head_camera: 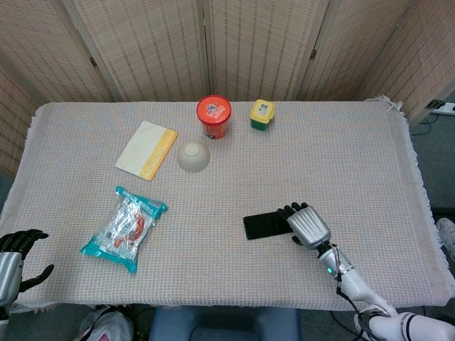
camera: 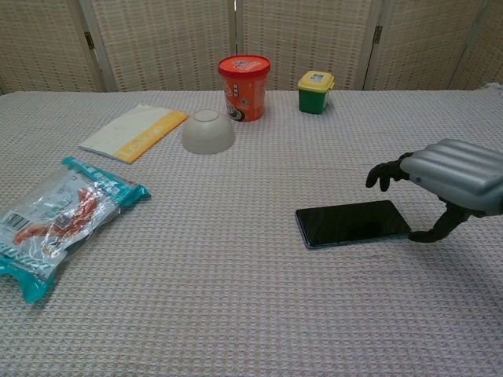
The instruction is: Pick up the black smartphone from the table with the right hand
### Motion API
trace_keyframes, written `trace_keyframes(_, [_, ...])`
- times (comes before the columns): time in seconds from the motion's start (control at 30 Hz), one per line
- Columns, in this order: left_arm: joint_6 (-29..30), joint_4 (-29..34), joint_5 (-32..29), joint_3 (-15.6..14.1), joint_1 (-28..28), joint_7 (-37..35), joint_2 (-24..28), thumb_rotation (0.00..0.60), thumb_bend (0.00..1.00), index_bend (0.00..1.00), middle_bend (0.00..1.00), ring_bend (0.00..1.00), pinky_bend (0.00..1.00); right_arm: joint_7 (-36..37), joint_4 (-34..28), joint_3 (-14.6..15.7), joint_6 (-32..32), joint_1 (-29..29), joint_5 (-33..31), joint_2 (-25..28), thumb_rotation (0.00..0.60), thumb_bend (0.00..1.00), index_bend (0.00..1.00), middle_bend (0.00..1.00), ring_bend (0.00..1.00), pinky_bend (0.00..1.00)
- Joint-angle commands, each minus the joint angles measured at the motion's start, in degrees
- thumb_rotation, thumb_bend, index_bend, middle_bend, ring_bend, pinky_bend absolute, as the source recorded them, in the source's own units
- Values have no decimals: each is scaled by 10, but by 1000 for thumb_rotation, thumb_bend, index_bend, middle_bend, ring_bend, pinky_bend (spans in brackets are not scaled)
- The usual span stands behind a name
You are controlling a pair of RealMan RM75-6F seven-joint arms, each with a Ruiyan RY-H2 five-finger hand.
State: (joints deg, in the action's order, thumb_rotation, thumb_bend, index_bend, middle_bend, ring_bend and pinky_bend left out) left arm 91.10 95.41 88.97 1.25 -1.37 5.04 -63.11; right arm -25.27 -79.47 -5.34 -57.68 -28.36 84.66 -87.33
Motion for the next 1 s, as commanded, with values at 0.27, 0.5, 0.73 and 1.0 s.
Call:
trace_keyframes(0.27, [0,-8,-6,0,5,-8,1,600,198,331,312,264,257,-7,43,-2,36,-38,-22,-44,600,82,278,312,276,432])
trace_keyframes(0.5, [-1,-14,-9,0,7,-13,0,600,198,331,312,264,257,-9,45,4,38,-46,-28,-47,600,81,291,322,276,432])
trace_keyframes(0.73, [-4,-19,-11,1,7,-18,-1,600,198,331,312,264,257,-21,50,6,47,-55,-40,-51,600,85,317,340,276,432])
trace_keyframes(1.0, [-4,-23,-13,3,7,-21,-3,600,198,331,312,264,257,-27,51,6,53,-65,-52,-52,600,157,337,351,276,432])
